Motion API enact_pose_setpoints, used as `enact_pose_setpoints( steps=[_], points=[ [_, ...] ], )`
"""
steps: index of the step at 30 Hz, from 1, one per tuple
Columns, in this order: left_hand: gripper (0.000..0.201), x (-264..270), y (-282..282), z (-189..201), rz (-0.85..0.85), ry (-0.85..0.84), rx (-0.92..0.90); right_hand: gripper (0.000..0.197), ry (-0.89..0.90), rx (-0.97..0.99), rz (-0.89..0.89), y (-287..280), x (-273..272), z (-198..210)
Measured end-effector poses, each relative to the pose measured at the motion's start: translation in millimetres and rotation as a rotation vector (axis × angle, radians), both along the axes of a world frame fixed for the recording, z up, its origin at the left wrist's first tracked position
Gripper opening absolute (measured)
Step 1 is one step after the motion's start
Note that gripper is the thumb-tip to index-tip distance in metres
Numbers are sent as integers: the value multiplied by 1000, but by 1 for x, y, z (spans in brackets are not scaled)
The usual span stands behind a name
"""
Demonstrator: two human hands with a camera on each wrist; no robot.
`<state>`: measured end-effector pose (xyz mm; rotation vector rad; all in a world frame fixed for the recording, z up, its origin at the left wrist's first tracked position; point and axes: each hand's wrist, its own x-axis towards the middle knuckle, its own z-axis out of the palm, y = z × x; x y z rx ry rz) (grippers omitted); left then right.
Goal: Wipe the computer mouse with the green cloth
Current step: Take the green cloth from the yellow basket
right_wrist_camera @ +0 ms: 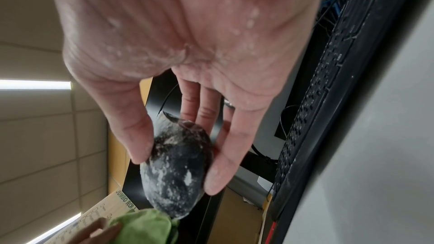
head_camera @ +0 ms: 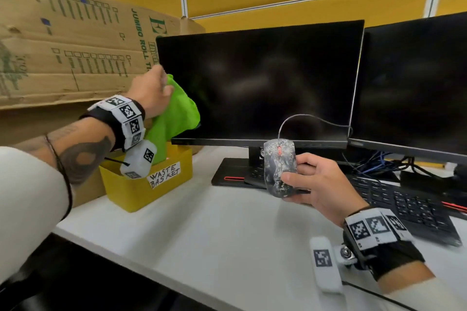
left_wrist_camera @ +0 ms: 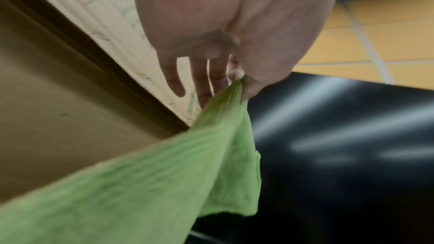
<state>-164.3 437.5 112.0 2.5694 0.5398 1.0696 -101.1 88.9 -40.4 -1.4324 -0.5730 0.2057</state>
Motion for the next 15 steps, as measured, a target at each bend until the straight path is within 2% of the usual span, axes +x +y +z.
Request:
enact_pose_setpoints(
  steps=[3, 7, 11, 13, 15],
  points=[
    [14, -2, -40, 3, -161, -114, -23, 31, 8, 35, -23, -7, 0, 3],
    [19, 12, -93, -22, -317, -209, -80, 33, -7, 84, -48, -18, 2, 11],
    [25, 37, -134, -55, -342, -215, -132, 30, -19, 111, -80, -38, 6, 21],
    [23, 49, -154, -69, -355, -233, -205, 27, -34, 96, -89, -51, 10, 28],
    [31, 59, -174, -83, -378, -245, -291, 27, -45, 83, -96, -64, 15, 34]
  ],
)
